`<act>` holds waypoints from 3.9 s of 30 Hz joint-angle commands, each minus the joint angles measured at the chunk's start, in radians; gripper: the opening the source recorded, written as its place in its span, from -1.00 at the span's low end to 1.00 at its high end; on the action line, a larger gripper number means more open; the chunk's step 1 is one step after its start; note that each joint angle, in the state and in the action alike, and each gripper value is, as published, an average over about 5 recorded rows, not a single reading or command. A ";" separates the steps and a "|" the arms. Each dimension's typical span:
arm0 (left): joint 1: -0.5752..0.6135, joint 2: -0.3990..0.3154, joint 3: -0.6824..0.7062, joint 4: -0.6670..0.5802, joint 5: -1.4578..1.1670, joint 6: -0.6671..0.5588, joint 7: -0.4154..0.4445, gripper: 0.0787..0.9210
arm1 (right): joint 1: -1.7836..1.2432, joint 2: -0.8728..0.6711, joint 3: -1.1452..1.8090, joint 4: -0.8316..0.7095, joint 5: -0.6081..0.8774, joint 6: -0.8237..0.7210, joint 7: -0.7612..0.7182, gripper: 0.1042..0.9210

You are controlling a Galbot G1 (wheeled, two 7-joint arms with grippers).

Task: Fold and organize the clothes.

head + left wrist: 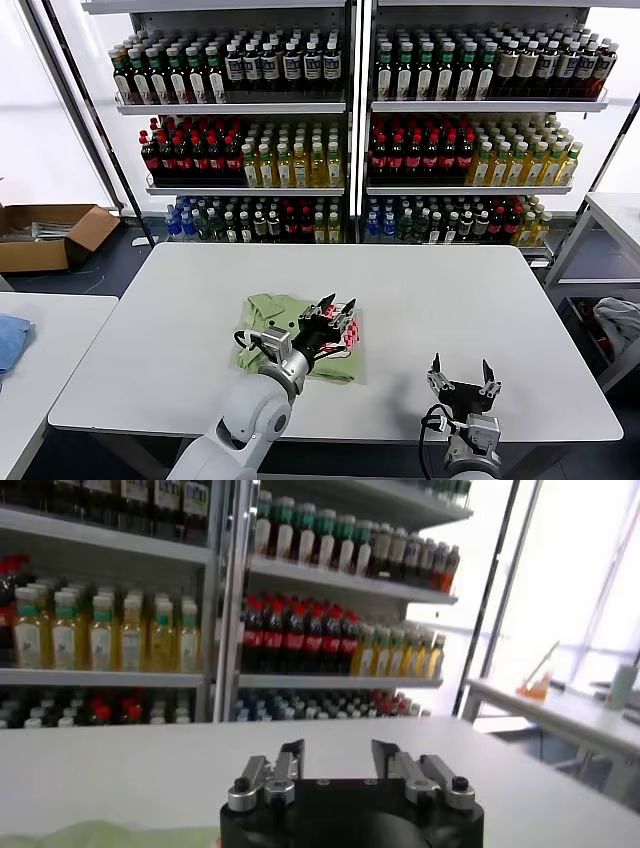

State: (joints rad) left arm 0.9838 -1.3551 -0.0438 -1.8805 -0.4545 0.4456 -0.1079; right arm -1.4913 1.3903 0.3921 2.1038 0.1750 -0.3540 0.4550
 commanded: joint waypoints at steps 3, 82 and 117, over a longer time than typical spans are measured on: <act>0.052 0.002 -0.114 -0.075 0.003 0.038 -0.095 0.26 | 0.191 -0.025 -0.104 0.013 0.472 -0.194 0.032 0.76; 0.330 0.056 -0.360 -0.193 0.185 -0.040 0.003 0.77 | 0.208 -0.112 -0.220 0.031 -0.060 -0.152 -0.058 -0.23; 0.360 0.047 -0.352 -0.162 0.189 -0.038 0.018 0.77 | 0.154 -0.035 -0.189 -0.040 0.245 -0.180 0.079 0.76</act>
State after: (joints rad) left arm 1.3377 -1.3081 -0.3979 -2.0443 -0.2678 0.4093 -0.0911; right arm -1.3104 1.3566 0.1902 1.9721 0.3812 -0.5594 0.5520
